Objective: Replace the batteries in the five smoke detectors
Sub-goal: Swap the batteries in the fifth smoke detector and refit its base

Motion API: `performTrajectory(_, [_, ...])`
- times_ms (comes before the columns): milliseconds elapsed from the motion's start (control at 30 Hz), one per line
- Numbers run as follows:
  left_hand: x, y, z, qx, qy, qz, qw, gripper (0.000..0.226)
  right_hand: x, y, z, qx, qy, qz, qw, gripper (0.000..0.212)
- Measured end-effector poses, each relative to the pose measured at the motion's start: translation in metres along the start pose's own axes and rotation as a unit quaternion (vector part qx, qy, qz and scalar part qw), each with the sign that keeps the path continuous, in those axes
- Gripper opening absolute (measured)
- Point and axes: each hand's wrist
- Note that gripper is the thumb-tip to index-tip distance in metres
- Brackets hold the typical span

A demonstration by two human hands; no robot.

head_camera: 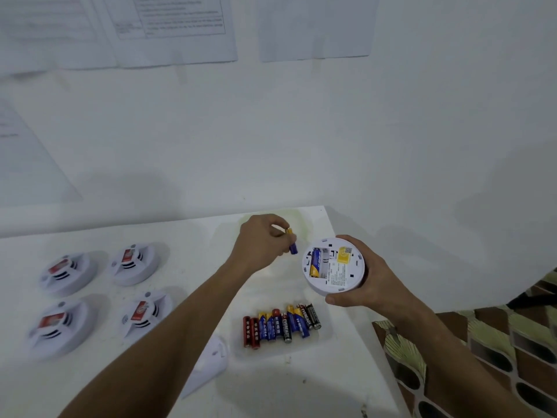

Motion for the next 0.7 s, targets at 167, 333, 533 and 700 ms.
performTrajectory(167, [-0.028, 0.037, -0.029, 0.061, 0.056, -0.019, 0.996, 0.016, 0.023, -0.013, 0.017, -0.025, -0.005, 0.037, 0.999, 0.091])
performTrajectory(333, [-0.042, 0.071, -0.020, 0.068, -0.075, -0.005, 0.995, 0.014, 0.054, -0.028, 0.032, -0.050, -0.010, 0.086, 0.995, 0.093])
performTrajectory(533, [-0.067, 0.099, 0.001, 0.070, -0.220, 0.001, 0.973, 0.024, 0.083, -0.039, 0.041, -0.068, -0.009, 0.127, 0.990, 0.093])
performTrajectory(700, [-0.090, 0.123, 0.018, 0.072, -0.161, 0.075, 0.982, 0.057, 0.100, -0.047, 0.048, -0.075, -0.006, 0.142, 0.987, 0.093])
Point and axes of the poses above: each hand's wrist, its own y-axis away from the middle knuckle, its own x-axis out of the palm, z = x × y, and after that the axes turned 11 degrees about z, right-handed
